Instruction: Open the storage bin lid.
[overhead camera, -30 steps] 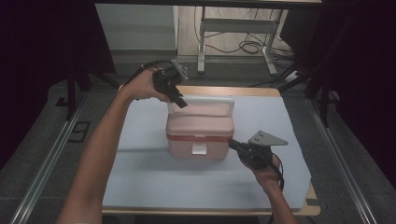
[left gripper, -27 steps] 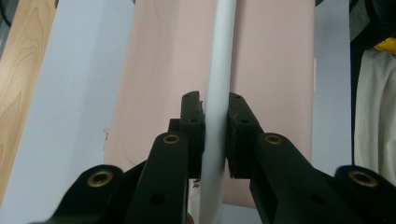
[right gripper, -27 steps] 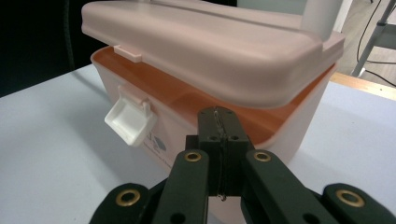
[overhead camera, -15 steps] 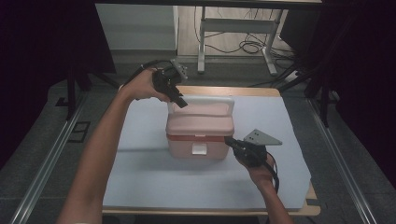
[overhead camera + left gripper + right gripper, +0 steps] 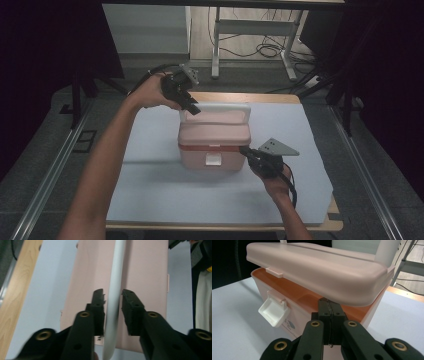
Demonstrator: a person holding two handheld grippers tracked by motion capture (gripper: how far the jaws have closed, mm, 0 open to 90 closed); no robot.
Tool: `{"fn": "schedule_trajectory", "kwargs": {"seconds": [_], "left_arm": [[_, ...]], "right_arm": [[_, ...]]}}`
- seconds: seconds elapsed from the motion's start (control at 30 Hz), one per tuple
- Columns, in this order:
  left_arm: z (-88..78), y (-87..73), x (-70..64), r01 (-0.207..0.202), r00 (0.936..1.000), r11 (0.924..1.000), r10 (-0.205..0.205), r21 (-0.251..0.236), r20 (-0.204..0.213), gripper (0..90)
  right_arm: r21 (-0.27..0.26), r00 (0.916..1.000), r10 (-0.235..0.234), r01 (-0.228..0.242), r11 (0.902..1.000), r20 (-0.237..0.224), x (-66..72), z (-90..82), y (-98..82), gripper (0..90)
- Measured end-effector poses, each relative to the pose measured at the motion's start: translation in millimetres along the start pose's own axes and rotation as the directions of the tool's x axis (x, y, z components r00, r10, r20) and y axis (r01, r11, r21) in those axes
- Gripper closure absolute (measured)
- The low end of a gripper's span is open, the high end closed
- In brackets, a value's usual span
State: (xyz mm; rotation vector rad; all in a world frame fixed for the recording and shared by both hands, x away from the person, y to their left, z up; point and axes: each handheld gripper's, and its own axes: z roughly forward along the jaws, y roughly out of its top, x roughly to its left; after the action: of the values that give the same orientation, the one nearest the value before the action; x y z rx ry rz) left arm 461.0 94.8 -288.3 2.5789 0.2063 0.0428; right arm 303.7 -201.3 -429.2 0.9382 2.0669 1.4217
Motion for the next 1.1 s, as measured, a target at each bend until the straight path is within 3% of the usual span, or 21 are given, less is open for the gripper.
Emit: {"fn": "schedule_trajectory", "kwargs": {"seconds": [0.13, 0.27, 0.6, 0.87, 1.1], "left_arm": [[-8.8, -4.3, -3.2, 0.020, 0.9982, 0.9996, -0.021, -0.023, -0.056, 58.3], [-24.1, -14.1, -8.8, 0.061, 0.9903, 0.9962, -0.069, -0.062, -0.121, 48.1], [-57.1, -61.3, -34.7, 0.121, 0.9768, 0.9851, -0.140, -0.122, -0.162, 44.4], [-50.8, -102.5, -56.6, 0.161, 0.9677, 0.9753, -0.186, -0.151, -0.170, 44.5], [-27.5, -132.2, -71.7, 0.184, 0.9635, 0.9678, -0.212, -0.172, -0.163, 45.6]], "right_arm": [[-0.005, 1.0000, 0.002, -0.002, 1.0000, -0.001, 0.3, 0.9, -0.2, 90.0], [-0.002, 1.0000, -0.002, 0.002, 1.0000, 0.001, 0.4, 1.2, -0.5, 90.0], [0.010, 1.0000, 0.000, 0.000, 0.9999, 0.004, 0.3, -0.4, -0.3, 90.0], [0.014, 0.9999, -0.001, 0.001, 0.9999, 0.011, 0.6, -1.8, -0.1, 90.0], [0.018, 0.9999, -0.004, 0.004, 0.9998, 0.016, 0.8, -1.9, 0.4, 90.0]]}}
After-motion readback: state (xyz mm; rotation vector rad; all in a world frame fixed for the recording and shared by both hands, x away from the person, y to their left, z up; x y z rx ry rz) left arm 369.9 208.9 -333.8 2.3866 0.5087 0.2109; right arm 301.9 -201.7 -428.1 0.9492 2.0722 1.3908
